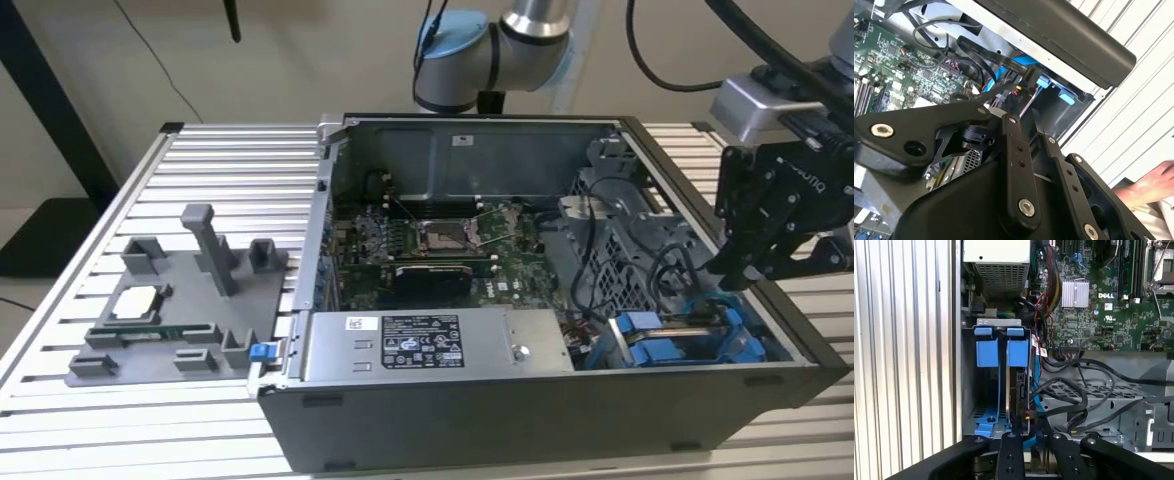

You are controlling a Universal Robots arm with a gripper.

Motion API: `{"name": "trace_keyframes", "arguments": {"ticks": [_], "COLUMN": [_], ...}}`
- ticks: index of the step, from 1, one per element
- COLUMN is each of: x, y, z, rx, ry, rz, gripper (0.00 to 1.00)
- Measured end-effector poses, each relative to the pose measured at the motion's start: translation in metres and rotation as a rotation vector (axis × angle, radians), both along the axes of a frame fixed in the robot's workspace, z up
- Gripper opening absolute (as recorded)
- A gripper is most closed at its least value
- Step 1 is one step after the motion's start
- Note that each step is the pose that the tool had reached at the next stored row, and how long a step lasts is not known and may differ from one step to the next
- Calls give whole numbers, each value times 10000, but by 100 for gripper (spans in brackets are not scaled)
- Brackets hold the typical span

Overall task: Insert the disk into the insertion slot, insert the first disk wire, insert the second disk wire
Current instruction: 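Insert the first disk wire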

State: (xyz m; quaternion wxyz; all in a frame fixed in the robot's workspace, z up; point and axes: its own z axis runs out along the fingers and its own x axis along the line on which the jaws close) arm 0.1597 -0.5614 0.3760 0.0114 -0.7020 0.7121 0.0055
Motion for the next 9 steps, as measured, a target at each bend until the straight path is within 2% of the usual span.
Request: {"name": "trace_keyframes", "arguments": {"ticks": [3,5,9], "x": [30,51,92], "y": [5,7,9], "z": [21,36,56], "rx": [-1,0,0], "ry": [81,184,611], "rz": [0,-1,6], "gripper": [100,100,100]}}
